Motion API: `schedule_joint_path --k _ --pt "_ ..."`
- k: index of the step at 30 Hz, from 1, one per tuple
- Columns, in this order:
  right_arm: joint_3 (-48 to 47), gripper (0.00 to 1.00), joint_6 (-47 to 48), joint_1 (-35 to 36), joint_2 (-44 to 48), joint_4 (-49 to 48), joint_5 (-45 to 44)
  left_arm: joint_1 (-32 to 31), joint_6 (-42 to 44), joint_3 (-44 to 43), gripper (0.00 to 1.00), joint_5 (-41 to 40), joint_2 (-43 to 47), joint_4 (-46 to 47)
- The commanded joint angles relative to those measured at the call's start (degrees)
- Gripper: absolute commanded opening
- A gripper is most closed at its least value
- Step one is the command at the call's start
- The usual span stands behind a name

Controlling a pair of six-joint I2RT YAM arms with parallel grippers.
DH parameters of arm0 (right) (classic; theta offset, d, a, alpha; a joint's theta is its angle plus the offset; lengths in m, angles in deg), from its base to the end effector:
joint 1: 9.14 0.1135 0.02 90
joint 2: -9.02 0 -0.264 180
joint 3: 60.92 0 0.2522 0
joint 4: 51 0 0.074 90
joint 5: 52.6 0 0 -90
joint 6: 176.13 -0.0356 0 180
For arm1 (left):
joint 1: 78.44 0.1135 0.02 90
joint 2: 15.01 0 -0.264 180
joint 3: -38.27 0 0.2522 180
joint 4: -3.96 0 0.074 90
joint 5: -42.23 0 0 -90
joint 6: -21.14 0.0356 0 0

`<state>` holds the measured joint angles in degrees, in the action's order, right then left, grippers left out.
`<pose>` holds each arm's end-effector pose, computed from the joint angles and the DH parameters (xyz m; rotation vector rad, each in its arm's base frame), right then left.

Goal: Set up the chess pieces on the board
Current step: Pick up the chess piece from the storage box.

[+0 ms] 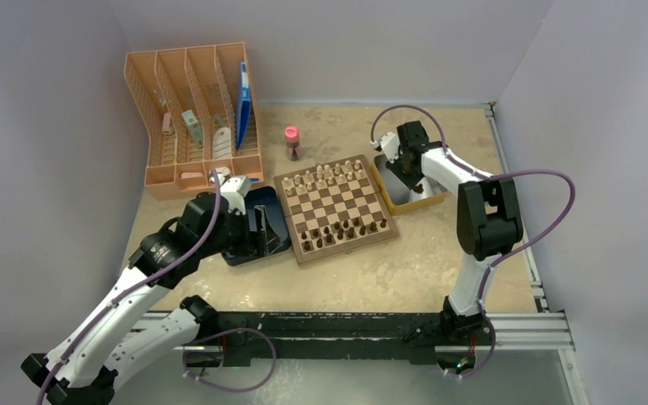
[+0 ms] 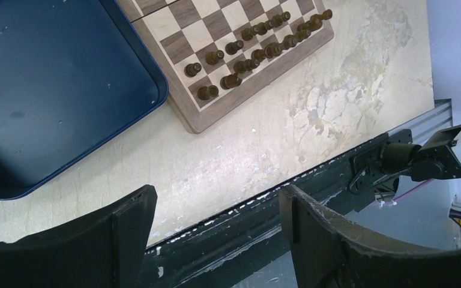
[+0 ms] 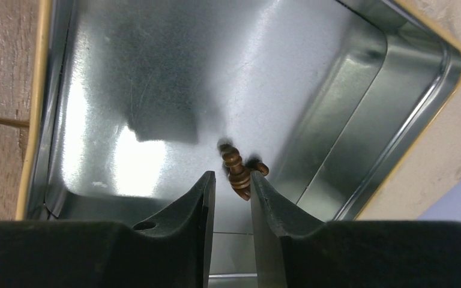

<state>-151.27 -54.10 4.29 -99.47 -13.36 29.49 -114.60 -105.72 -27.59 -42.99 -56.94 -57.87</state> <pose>0.3949 0.0893 0.1950 -0.9381 2.3802 -0.3018 0.1117 -0.0853 0.3250 0.0336 2.3476 -0.7614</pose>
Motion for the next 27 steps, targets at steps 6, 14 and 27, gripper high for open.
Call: schedule_joint_path --k 6,14,27 --pt "-3.57 0.3 2.09 -0.34 -1.75 0.7 -0.51 -0.15 -0.19 0.17 0.74 -0.03 -1.88 2.81" --pt "-5.34 0.3 2.47 -0.68 -4.52 1.22 -0.78 -0.17 0.47 -0.2 0.74 -0.06 -2.28 3.82" --pt "-3.86 0.29 3.83 -1.73 -4.22 1.71 0.29 -0.18 0.25 0.43 0.74 -0.38 -2.16 4.2"
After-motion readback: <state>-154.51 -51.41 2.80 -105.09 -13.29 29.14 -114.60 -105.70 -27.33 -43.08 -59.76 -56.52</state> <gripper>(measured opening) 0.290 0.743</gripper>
